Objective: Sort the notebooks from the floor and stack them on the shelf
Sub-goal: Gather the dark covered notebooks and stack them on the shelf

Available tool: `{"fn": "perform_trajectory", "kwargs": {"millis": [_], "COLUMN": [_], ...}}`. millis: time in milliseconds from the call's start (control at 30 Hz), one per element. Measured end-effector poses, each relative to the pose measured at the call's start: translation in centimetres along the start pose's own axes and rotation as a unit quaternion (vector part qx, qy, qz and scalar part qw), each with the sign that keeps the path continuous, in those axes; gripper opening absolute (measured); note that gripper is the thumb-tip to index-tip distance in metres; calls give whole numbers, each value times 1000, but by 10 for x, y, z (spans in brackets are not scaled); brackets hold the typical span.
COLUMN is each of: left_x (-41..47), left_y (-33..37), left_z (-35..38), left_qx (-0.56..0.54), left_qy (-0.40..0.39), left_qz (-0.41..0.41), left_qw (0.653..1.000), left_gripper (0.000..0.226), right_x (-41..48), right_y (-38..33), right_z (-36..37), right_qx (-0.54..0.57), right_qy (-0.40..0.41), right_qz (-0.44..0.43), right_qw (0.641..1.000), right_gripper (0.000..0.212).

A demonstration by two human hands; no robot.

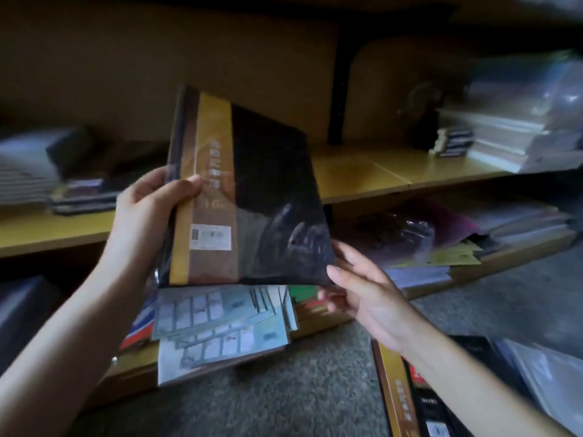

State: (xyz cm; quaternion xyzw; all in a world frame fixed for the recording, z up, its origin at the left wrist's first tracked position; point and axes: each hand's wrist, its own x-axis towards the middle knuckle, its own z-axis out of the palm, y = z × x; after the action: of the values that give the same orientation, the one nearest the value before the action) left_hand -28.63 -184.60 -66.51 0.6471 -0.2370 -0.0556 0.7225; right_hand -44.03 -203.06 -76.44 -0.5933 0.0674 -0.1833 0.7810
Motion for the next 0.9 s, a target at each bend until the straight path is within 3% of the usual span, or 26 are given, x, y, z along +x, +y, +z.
{"fn": "perform_trajectory", "kwargs": {"millis": [100, 300, 367, 467, 500, 567, 633, 700, 767, 900], "left_x": [14, 49, 55, 59, 61, 60, 54, 48, 48, 62], "left_y": [-1, -6, -9, -14, -17, -14, -10, -7, -12, -29], "left_z": [-20, -53, -61, -74, -81, -90, -93, -89, -85, -90], "left_qx": [-26, -148, -154, -129, -87, 115, 356, 496, 552, 623], "left_qy": [57, 123, 118, 93, 90, 79, 45, 13, -3, 54], "left_qz": [-40, -154, -157, -138, -123, -73, -13, 48, 79, 119], "left_qw": [997, 969, 968, 978, 985, 988, 933, 867, 830, 771], "left_gripper": [7, 30, 28, 29, 41, 72, 84, 70, 59, 47], "right_x": [33, 98, 115, 133, 137, 141, 143, 147, 153, 165], "right_y": [-9, -22, -21, -20, -20, -20, -20, -17, -16, -16], "right_z": [17, 58, 71, 85, 87, 89, 92, 97, 105, 122], "right_qx": [11, 50, 53, -31, -48, -52, -74, -119, -167, -257], "right_qy": [-38, -10, 6, 13, 14, 20, 13, 1, 4, 18], "right_qz": [-9, -6, 10, 24, 23, 23, 13, 1, -11, -39], "right_qw": [999, 999, 998, 999, 998, 998, 997, 993, 986, 965], "right_gripper": [51, 49, 46, 42, 43, 48, 53, 56, 58, 58]}}
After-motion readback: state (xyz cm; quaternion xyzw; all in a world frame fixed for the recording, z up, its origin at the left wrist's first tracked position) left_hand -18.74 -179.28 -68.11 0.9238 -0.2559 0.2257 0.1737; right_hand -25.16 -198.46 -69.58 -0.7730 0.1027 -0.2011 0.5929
